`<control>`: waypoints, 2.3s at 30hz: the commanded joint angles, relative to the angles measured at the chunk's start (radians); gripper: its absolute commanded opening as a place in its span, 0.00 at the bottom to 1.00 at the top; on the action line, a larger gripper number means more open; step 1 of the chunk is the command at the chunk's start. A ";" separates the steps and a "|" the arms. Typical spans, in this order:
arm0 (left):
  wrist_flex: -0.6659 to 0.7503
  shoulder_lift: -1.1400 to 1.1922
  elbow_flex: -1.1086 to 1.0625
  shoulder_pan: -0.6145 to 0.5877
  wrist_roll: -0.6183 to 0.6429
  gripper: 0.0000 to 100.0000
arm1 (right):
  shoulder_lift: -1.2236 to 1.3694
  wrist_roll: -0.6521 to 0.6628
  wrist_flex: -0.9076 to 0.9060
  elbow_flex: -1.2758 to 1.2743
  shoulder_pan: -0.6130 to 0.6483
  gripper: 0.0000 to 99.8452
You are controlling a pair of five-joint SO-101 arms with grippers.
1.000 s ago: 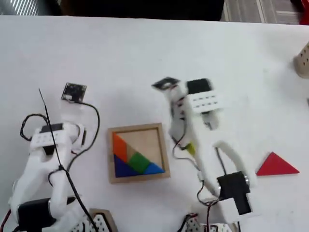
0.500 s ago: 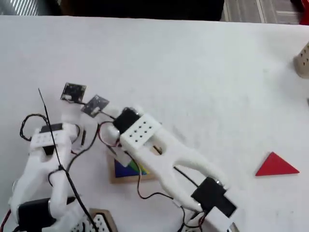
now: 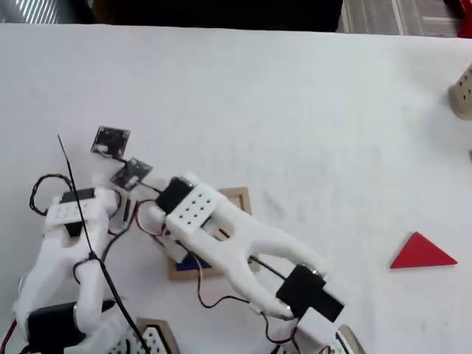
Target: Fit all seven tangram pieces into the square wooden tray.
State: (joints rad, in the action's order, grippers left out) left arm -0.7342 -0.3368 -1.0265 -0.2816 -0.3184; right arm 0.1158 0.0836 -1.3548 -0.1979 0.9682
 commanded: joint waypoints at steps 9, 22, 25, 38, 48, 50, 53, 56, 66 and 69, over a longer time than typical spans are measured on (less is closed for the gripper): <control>0.020 -0.001 0.046 -0.007 0.005 0.03 | -0.360 0.101 -0.272 0.190 -0.395 0.28; -0.057 -0.065 0.038 -0.019 0.169 0.03 | -0.634 0.103 0.028 -0.414 -0.727 0.01; -0.249 -0.176 0.041 -0.025 0.315 0.03 | -0.634 0.106 0.116 -0.514 -0.811 0.02; -0.381 -0.390 -0.172 0.367 0.121 0.03 | -0.625 0.107 0.288 -0.638 -0.878 0.02; -0.370 -0.289 -0.140 0.607 -0.032 0.02 | -0.624 0.107 0.298 -0.643 -0.880 0.02; -0.370 -0.289 -0.140 0.636 -0.031 0.02 | -0.624 0.107 0.298 -0.643 -0.880 0.02; -0.370 -0.289 -0.140 0.651 -0.031 0.02 | -0.624 0.107 0.298 -0.643 -0.880 0.02; -0.370 -0.289 -0.140 0.651 -0.031 0.02 | -0.624 0.107 0.298 -0.643 -0.877 0.02; -0.465 -0.291 0.100 0.541 -0.031 0.02 | -0.622 0.107 0.329 -0.667 -0.881 0.02; -0.537 -0.291 0.127 0.607 -0.051 0.02 | -0.622 0.109 0.358 -0.680 -0.883 0.02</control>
State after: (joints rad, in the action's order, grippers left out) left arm -1.1868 -0.6299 -0.9881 0.2739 -0.3429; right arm -0.4841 0.1803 -1.0280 -0.8823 0.0997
